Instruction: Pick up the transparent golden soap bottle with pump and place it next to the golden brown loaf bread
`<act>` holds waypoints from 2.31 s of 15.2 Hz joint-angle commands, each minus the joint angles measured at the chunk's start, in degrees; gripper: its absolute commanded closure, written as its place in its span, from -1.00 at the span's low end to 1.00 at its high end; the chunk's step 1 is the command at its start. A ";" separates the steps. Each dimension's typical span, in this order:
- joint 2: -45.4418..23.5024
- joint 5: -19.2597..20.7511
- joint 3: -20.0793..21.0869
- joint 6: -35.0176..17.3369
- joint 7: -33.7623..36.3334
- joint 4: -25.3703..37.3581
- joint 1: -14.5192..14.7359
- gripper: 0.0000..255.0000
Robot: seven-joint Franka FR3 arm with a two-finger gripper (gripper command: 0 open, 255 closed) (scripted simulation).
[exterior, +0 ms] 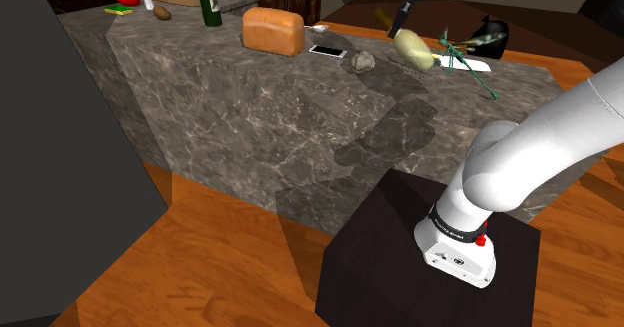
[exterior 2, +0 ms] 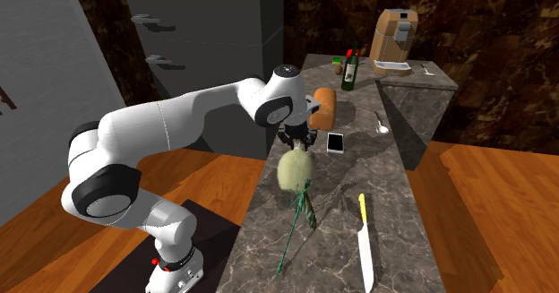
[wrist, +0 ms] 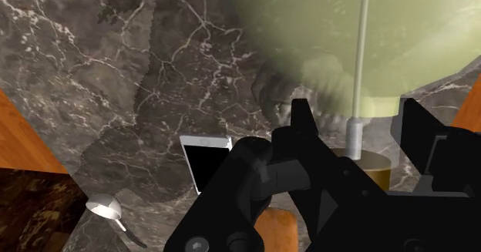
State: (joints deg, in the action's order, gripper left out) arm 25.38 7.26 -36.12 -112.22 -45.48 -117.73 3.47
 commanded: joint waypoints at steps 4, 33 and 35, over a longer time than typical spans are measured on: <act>-0.33 -0.35 0.57 3.84 0.26 4.14 0.31 1.00; -21.96 -12.02 -0.86 18.64 2.62 37.29 5.92 1.00; -26.19 -14.53 -1.10 19.29 3.04 41.36 5.99 1.00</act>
State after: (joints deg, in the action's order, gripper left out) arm 1.25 -5.98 -37.02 -93.07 -42.54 -78.22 9.45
